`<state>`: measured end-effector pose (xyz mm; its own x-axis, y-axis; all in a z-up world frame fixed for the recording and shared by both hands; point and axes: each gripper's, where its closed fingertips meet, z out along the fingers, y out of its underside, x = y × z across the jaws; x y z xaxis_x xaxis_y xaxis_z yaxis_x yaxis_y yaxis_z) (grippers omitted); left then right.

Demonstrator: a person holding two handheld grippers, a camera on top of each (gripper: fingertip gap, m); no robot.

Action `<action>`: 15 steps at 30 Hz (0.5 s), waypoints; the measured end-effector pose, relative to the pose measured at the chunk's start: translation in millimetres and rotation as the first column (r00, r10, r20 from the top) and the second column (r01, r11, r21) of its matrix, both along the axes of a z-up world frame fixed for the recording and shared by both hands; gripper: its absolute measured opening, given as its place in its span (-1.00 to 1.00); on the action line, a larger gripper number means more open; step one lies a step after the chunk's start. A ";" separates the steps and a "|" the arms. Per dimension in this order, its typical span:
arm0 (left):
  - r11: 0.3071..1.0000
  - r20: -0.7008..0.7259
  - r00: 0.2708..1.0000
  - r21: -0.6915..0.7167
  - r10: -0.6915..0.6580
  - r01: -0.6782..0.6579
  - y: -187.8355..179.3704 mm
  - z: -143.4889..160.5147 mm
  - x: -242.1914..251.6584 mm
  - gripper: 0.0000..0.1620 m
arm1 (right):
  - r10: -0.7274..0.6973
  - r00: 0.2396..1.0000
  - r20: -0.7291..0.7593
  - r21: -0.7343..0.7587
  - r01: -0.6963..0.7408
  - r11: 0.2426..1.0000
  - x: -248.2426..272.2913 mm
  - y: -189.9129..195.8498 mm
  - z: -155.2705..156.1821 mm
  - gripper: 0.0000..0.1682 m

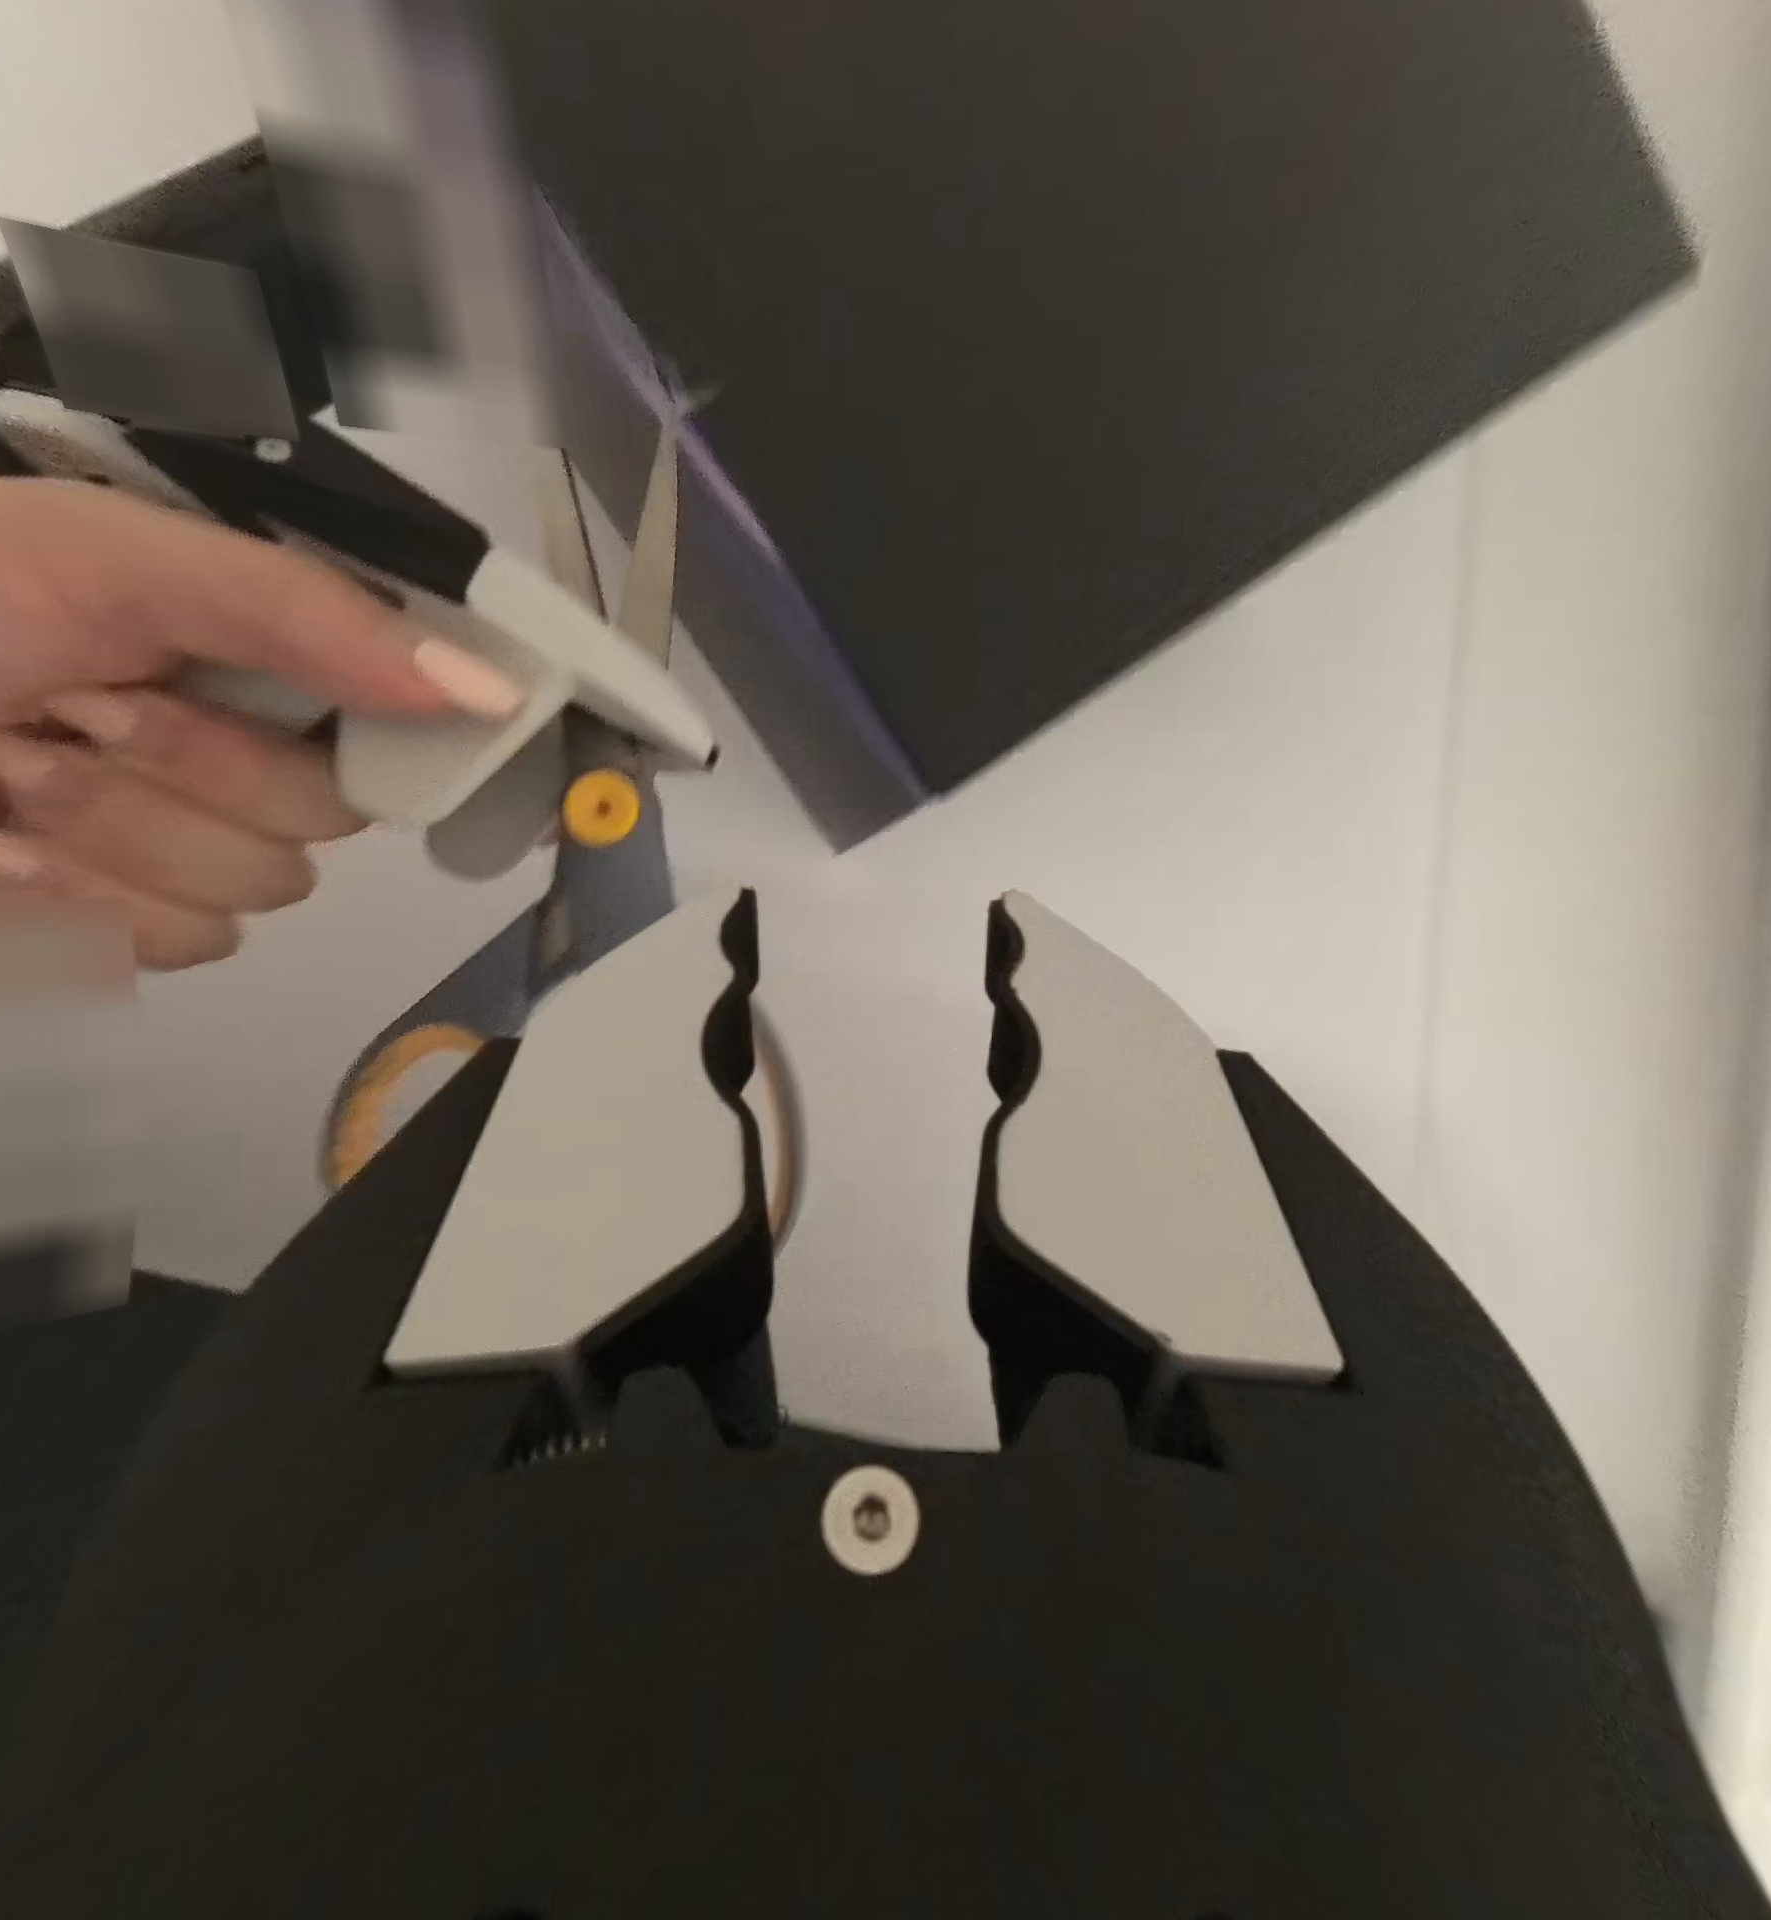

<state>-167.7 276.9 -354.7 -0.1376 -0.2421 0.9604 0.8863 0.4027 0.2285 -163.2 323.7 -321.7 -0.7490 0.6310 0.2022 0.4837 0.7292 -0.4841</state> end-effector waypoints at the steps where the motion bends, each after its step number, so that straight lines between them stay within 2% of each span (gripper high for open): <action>1: 1.000 0.006 1.000 0.008 0.007 -0.007 -2.3 -0.2 -1.0 -0.99 | 0.056 0.998 -0.036 0.039 -0.055 0.998 -10.7 -9.5 -2.2 -0.50; 4: 1.000 -0.012 1.000 0.004 0.004 -0.004 -5.9 -0.1 4.3 -0.99 | 0.230 0.969 -0.088 0.110 -0.220 0.969 -33.9 -35.5 -17.1 -0.51; 6: 1.000 -0.012 1.000 0.014 0.006 -0.005 -8.3 0.7 8.9 -0.99 | 0.286 0.954 -0.087 0.114 -0.276 0.954 -42.3 -44.1 -28.1 -0.51; 8: 1.000 -0.017 1.000 0.016 0.011 -0.010 -11.6 -0.1 14.8 -0.99 | 0.315 0.944 -0.100 0.114 -0.304 0.946 -47.4 -50.4 -34.8 -0.52; 12: 1.000 -0.043 0.999 0.011 0.027 -0.027 -17.0 -2.5 18.5 -0.99 | 0.398 0.887 -0.232 0.276 -0.333 0.902 -61.6 -49.3 -35.6 -0.56; 15: 0.999 -0.061 0.997 0.019 0.037 -0.036 -18.4 -1.5 18.6 -0.99 | 0.414 0.877 -0.245 0.300 -0.338 0.892 -60.2 -50.4 -37.6 -0.62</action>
